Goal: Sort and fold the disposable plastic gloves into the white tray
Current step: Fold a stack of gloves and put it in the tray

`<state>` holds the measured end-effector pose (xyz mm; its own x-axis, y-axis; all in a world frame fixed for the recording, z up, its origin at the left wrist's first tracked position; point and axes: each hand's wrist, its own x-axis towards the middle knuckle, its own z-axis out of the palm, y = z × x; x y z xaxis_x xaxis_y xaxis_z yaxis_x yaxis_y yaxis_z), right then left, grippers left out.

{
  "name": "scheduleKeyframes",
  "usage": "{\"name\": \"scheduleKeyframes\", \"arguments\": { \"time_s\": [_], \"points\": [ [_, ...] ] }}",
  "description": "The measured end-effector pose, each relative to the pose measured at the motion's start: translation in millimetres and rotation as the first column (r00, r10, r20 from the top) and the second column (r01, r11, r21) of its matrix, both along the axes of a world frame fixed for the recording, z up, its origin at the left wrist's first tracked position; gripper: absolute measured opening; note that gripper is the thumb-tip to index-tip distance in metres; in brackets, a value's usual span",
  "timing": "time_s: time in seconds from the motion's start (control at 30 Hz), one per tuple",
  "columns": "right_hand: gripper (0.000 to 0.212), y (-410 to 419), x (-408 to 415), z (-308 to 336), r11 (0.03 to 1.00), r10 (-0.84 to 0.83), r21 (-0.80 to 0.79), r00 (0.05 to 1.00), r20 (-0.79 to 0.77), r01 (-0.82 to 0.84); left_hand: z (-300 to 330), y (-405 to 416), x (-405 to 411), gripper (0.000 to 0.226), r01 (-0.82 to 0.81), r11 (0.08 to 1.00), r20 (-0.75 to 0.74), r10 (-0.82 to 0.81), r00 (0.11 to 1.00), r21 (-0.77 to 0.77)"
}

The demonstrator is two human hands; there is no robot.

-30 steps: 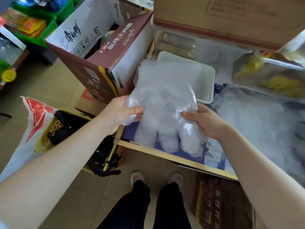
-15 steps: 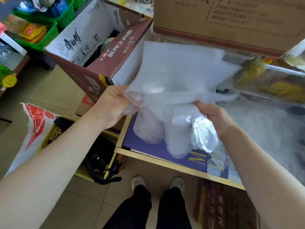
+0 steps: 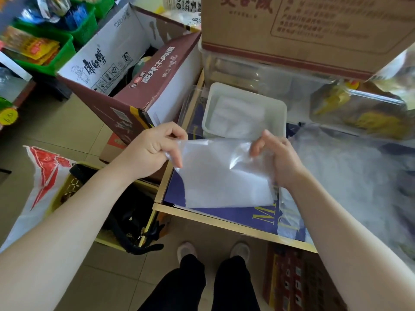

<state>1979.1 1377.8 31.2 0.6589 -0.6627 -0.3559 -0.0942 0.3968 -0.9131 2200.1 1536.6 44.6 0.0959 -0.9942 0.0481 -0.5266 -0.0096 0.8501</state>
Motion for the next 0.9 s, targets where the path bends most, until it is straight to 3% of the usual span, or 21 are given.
{"name": "scheduleKeyframes", "arguments": {
  "time_s": [0.07,0.13,0.2,0.27,0.37,0.43,0.53,0.63,0.7,0.8,0.83,0.9],
  "points": [
    [0.024,2.8,0.3,-4.2,0.995,0.002,-0.1,0.997,-0.073,-0.01,-3.3,2.0,0.2,0.046,-0.031,0.999,0.034,0.03,0.999,0.011],
    [0.03,4.6,-0.5,-4.8,0.996,0.0,-0.086,0.999,-0.037,-0.003,-5.3,5.2,1.6,0.039,-0.038,0.995,0.004,0.038,0.999,0.088],
    [0.034,4.3,-3.7,-4.4,1.0,-0.004,-0.031,1.0,0.022,0.005,-4.3,8.5,2.8,0.021,0.011,0.974,-0.169,0.028,0.985,0.225],
    [0.033,6.3,-4.6,-0.3,0.997,0.026,-0.075,1.0,0.002,-0.026,-3.3,7.2,0.2,0.013,-0.013,0.959,-0.291,0.1,0.951,0.284],
    [0.034,9.3,-0.9,3.2,0.982,0.095,-0.157,0.995,-0.043,-0.101,-0.8,-5.0,-6.3,0.042,-0.151,0.907,-0.195,0.243,0.95,0.394],
    [0.037,10.6,2.0,4.0,0.957,0.138,-0.243,0.985,-0.103,-0.16,5.1,-14.6,-12.9,0.06,-0.093,0.86,-0.049,0.135,0.99,0.503],
    [0.037,11.3,2.9,5.7,0.942,0.114,-0.299,0.984,-0.139,-0.152,3.5,-21.9,-19.2,0.043,0.002,0.796,0.062,-0.05,0.997,0.605],
    [0.037,9.3,-3.1,4.8,0.949,0.094,-0.288,0.989,-0.117,-0.124,2.3,-20.4,-22.1,0.045,-0.05,0.805,0.066,0.014,0.998,0.591],
    [0.041,6.2,-8.9,1.3,0.94,0.098,-0.305,0.977,-0.192,-0.154,2.9,-20.0,-23.4,0.038,-0.086,0.841,0.089,0.045,0.995,0.535],
    [0.03,-0.6,-16.2,-2.2,0.763,0.135,-0.467,0.817,-0.561,-0.447,6.9,-23.0,-25.6,0.025,-0.073,0.9,0.266,-0.049,0.963,0.429],
    [0.027,-0.9,-16.8,0.1,0.679,0.151,-0.491,0.758,-0.634,-0.546,8.8,-24.5,-26.8,0.023,-0.042,0.904,0.306,-0.101,0.947,0.426],
    [0.041,3.4,-11.1,8.7,0.548,0.218,-0.519,0.711,-0.668,-0.656,14.6,-27.0,-31.6,0.028,0.012,0.895,0.376,-0.2,0.905,0.446]
  ]
}}
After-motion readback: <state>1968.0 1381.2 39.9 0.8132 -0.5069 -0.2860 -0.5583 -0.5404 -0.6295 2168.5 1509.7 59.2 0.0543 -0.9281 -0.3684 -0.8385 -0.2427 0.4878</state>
